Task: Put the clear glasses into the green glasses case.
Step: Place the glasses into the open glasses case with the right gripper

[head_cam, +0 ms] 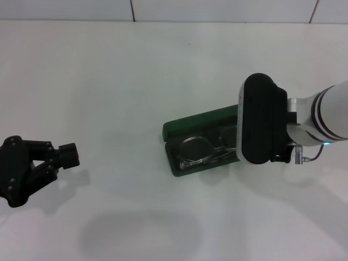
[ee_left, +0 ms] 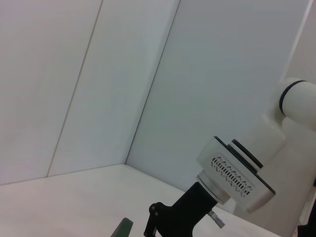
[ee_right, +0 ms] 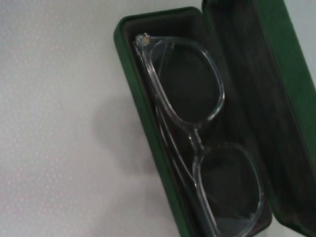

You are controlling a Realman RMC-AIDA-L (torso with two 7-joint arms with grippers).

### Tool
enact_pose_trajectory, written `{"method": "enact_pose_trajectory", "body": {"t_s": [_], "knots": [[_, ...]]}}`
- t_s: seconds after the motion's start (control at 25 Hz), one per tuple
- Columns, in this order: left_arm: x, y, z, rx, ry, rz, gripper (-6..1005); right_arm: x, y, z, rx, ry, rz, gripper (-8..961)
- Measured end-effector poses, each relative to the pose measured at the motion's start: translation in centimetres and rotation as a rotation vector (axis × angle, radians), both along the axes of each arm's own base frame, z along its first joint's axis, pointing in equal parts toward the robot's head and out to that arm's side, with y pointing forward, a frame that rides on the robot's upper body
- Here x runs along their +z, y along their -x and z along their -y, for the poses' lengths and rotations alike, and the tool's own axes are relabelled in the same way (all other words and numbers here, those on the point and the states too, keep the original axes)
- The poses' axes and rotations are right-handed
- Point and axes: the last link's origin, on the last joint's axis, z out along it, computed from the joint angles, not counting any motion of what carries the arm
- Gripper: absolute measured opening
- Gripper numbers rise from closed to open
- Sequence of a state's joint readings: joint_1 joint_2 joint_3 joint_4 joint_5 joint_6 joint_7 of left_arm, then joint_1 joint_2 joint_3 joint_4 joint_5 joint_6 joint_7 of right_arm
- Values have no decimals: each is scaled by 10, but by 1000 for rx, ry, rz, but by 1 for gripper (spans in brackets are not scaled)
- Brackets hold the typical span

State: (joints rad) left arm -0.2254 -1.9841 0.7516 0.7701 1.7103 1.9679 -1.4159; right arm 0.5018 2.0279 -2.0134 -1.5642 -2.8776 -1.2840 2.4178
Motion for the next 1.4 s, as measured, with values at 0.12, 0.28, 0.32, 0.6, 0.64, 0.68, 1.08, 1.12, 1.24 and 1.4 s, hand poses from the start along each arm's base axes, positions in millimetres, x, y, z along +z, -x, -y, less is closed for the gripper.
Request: {"method": "enact_pose_trajectory", "body": {"t_s": [0.12, 0.28, 0.32, 0.6, 0.64, 0.68, 1.08, 1.12, 1.24, 1.4], "knots": [[0, 0, 0, 0, 0, 0, 96, -1, 0, 0, 4, 2, 0, 62], [0, 0, 0, 0, 0, -1, 96, -2, 2, 0, 14, 3, -3, 63], [0, 0, 0, -1, 0, -1, 96, -2, 2, -1, 17, 2, -5, 63], [0, 0, 0, -1, 0, -1, 97, -2, 3, -1, 26, 0, -9, 63], [0, 0, 0, -1, 0, -1, 97, -2, 4, -1, 27, 1, -9, 63], [0, 0, 0, -1, 0, -1, 97, -3, 4, -1, 30, 4, -8, 63], [0, 1, 1, 3, 0, 0, 97, -6, 5, 2, 36, 25, -11, 62], [0, 1, 1, 4, 1, 1, 97, -6, 5, 3, 37, 25, -12, 62], [-1, 2, 2, 10, 3, 5, 97, -6, 6, 4, 38, 25, -17, 62], [-1, 4, 4, 17, 3, 5, 97, -5, 8, 6, 44, 23, -28, 63]]}}
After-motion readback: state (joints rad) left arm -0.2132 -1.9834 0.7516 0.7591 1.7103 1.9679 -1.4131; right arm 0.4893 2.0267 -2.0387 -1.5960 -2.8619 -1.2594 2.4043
